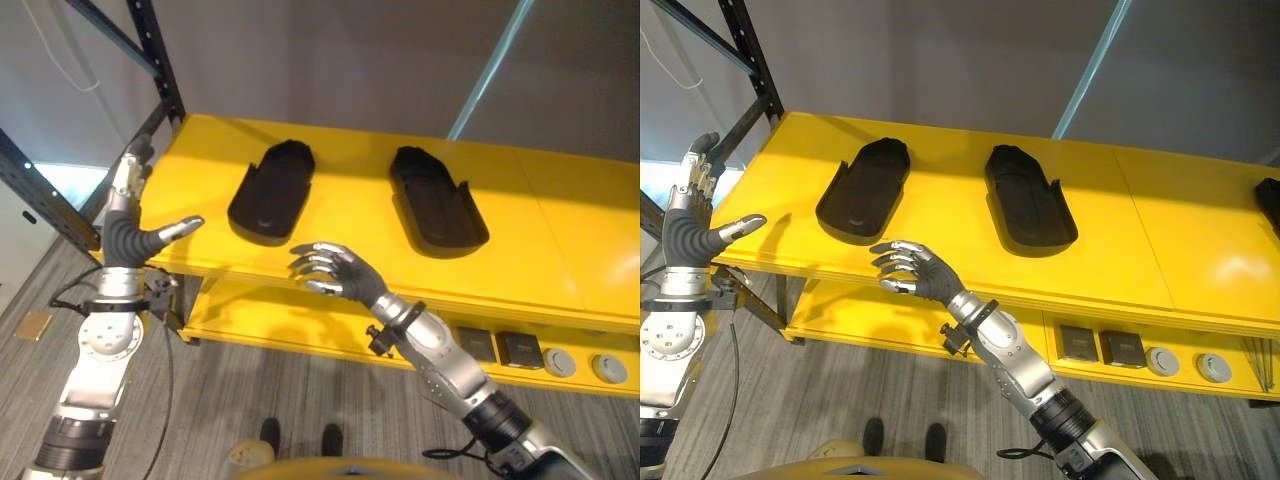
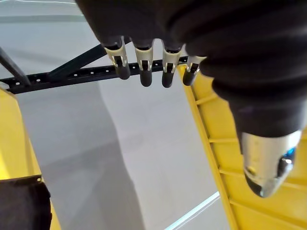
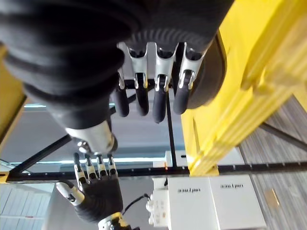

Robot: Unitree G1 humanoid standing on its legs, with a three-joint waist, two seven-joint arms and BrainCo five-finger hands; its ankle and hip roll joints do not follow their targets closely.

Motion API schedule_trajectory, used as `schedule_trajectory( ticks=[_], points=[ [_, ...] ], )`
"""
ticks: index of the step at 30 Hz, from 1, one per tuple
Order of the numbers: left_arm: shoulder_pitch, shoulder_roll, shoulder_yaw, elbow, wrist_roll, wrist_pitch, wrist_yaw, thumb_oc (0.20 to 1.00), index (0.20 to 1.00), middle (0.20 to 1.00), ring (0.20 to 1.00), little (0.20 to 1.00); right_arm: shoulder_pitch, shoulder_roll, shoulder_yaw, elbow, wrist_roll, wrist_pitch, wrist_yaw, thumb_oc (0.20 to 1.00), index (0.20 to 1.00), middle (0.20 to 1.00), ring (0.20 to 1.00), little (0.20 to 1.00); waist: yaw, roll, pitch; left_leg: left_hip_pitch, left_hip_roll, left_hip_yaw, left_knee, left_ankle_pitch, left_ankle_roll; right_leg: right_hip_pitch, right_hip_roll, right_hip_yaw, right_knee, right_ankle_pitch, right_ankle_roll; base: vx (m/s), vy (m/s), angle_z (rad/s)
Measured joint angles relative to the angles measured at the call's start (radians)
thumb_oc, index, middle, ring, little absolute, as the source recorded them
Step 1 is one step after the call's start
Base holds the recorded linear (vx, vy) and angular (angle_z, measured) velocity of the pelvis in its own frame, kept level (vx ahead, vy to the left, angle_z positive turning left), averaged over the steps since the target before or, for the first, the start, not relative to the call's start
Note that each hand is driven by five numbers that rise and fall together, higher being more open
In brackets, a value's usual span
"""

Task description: Move parts from the plastic box to the shelf.

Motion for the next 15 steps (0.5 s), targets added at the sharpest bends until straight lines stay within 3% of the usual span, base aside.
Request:
schedule_trajectory(
  ticks=[9,12,15],
  points=[
    [0.039,0.002,-0.002,-0.013,-0.08,-0.017,-0.041,1.0,1.0,1.0,1.0,1.0,-0.088,0.098,0.065,0.113,0.04,0.031,0.005,0.2,0.2,0.2,0.2,0.2,0.055,-0.015,0.015,-0.06,-0.01,-0.067,0.0,0.008,-0.01,-0.025,-0.014,-0.067,0.0,-0.018,-0.014,-0.01,-0.032,0.28],
    [0.037,0.009,-0.003,-0.013,-0.09,-0.019,-0.041,1.0,1.0,1.0,1.0,1.0,-0.11,0.094,0.063,0.114,0.039,0.03,0.0,0.2,0.2,0.2,0.2,0.2,0.078,-0.008,0.029,-0.08,-0.017,-0.091,0.0,0.03,-0.004,-0.033,-0.02,-0.074,0.0,-0.02,-0.013,-0.01,-0.047,0.38],
    [0.028,0.016,-0.01,-0.013,-0.109,-0.022,-0.041,1.0,1.0,1.0,1.0,1.0,-0.146,0.104,0.036,0.156,0.038,0.029,-0.024,0.2,0.2,0.2,0.2,0.2,0.074,0.006,0.046,-0.104,-0.032,-0.144,0.006,0.045,-0.008,-0.037,-0.034,-0.114,0.0,-0.031,-0.025,0.02,-0.031,0.55]
  ],
)
